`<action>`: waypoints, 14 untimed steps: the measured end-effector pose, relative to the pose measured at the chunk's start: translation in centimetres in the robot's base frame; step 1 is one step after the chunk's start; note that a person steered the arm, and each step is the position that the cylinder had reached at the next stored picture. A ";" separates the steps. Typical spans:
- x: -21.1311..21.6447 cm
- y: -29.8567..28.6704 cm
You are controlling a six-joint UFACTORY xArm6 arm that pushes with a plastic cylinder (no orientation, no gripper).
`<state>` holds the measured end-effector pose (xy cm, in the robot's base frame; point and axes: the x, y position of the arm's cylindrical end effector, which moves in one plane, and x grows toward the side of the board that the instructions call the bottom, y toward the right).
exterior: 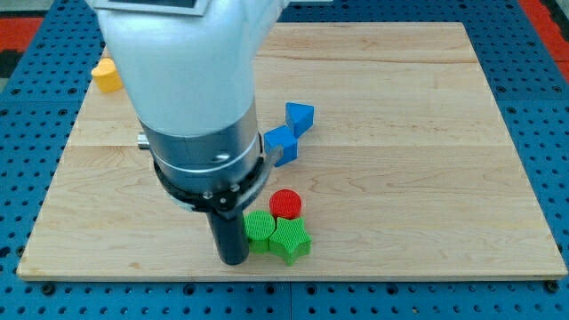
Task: Separate the red star from the yellow hexagon
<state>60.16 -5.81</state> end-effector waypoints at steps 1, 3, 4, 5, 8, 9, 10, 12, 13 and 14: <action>1.3 -6.6; -13.8 -11.1; -23.1 -2.1; -31.5 5.5; -40.6 -11.0; -37.8 -16.9; -34.5 -15.8; -37.9 -10.9; -34.8 -5.9; -30.0 -3.6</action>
<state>30.13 -9.42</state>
